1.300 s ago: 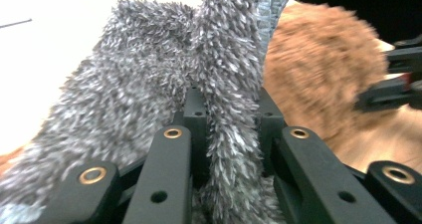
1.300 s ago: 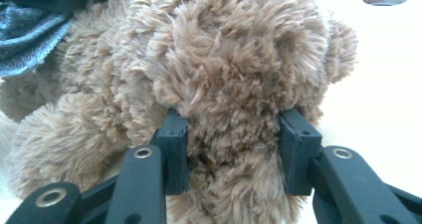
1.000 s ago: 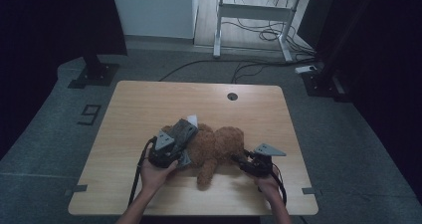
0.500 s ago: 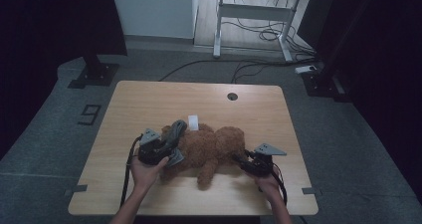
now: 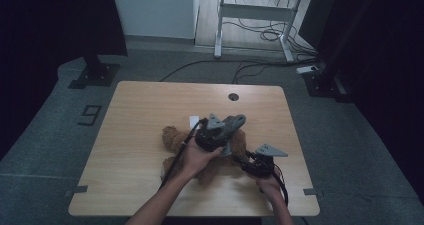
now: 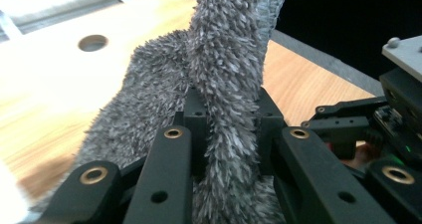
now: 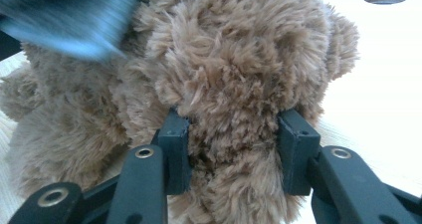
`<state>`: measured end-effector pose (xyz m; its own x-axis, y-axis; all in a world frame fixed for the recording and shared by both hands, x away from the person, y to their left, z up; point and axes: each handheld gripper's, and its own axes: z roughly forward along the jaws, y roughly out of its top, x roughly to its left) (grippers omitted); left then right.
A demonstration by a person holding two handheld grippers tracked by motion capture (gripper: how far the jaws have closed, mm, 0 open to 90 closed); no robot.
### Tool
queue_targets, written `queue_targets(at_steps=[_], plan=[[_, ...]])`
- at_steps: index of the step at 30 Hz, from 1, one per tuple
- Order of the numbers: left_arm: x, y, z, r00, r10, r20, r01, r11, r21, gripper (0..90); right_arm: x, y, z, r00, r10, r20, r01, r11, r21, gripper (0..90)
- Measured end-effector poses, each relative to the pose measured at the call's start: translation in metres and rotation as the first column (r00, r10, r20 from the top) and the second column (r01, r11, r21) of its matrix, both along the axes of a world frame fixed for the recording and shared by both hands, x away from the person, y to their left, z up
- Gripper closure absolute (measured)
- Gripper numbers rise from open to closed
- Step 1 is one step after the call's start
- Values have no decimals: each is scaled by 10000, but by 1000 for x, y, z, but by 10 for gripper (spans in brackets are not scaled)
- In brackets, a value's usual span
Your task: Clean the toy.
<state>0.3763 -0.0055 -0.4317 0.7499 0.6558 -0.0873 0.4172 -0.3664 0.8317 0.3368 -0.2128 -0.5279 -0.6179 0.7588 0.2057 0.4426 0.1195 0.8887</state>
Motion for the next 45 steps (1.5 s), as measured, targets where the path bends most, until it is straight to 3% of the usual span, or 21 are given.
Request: queue_targets(at_steps=[4, 8, 9, 11, 12, 15, 16, 19, 21, 22, 23, 28, 30, 31, 32, 35, 37, 39, 43, 44, 45], plan=[[10, -15, -10, 9994, 43, -341, -37, 9998, 173, 745, -1, 1, 0, 10000, -79, 17, 80, 9999, -142, 558], [14, -13, -13, 9978, 128, -646, -113, 9996, 246, 745, 0, 0, -1, 9999, -106, -26, 106, 9998, -165, 558], [17, -9, -12, 9953, 82, -965, -46, 9993, 373, 744, 0, 1, -1, 10000, -88, -30, 87, 9997, -213, 559], [18, -6, -12, 9948, 211, -998, -158, 9984, 534, 745, 0, 1, -1, 10000, -82, -36, 81, 9997, -224, 559], [21, 1, -11, 9941, 554, -931, -458, 9937, 1027, 744, -1, 2, -1, 9999, -110, -43, 109, 9997, -207, 561], [28, 21, -15, 9859, 995, -1348, -847, 9902, 1112, 745, -2, 2, -2, 9999, -111, -7, 111, 9995, -299, 563], [29, 29, -18, 9833, 1087, -1458, -932, 9896, 1095, 745, -3, 2, -2, 9999, -103, -19, 102, 9995, -298, 564], [30, 55, -21, 9771, 1266, -1707, -1195, 9915, 514, 746, -3, 2, -2, 10000, -31, -23, 30, 9994, -347, 565], [29, 72, -18, 9749, 1490, -1657, -1439, 9887, 421, 745, -3, 3, -3, 10000, -54, -67, 52, 9994, -353, 565], [29, 72, -18, 9749, 1490, -1657, -1439, 9887, 421, 745, -3, 3, -3, 10000, -54, -67, 52, 9994, -353, 565], [28, 92, -16, 9698, 1765, -1685, -1731, 9843, 346, 745, -3, 2, -3, 9999, -52, -104, 49, 9994, -350, 565], [24, 131, -20, 9580, 2202, -1835, -2163, 9754, 416, 745, -5, 2, -5, 9998, -77, -156, 72, 9995, -317, 565], [24, 147, -26, 9489, 2452, -1986, -2397, 9695, 515, 745, -4, 2, -5, 9998, -93, -188, 87, 9994, -336, 566], [24, 147, -26, 9489, 2452, -1986, -2397, 9695, 515, 744, -4, 2, -5, 9998, -104, -195, 97, 9994, -336, 566], [26, 164, -39, 9348, 2582, -2439, -2526, 9660, 543, 744, -4, 2, -5, 9997, -115, -202, 109, 9994, -332, 566], [28, 180, -56, 9238, 2503, -2898, -2545, 9668, 239, 743, -4, 2, -6, 9997, -124, -199, 117, 9994, -339, 566], [27, 184, -60, 9226, 2459, -2971, -2548, 9670, 92, 744, -4, 2, -6, 9997, -128, -195, 121, 9993, -343, 566], [24, 185, -61, 9264, 2573, -2750, -2588, 9654, 317, 744, -4, 2, -6, 9997, -139, -194, 132, 9994, -326, 566], [22, 187, -57, 9262, 2905, -2404, -2806, 9569, 754, 743, -4, 1, -6, 9997, -145, -208, 138, 9994, -327, 566], [20, 188, -50, 9269, 3059, -2175, -2961, 9521, 771, 742, -4, 1, -6, 9996, -140, -240, 132, 9994, -335, 566], [19, 187, -45, 9300, 3056, -2043, -2975, 9522, 698, 742, -4, 1, -6, 9996, -140, -245, 131, 9993, -336, 566]])
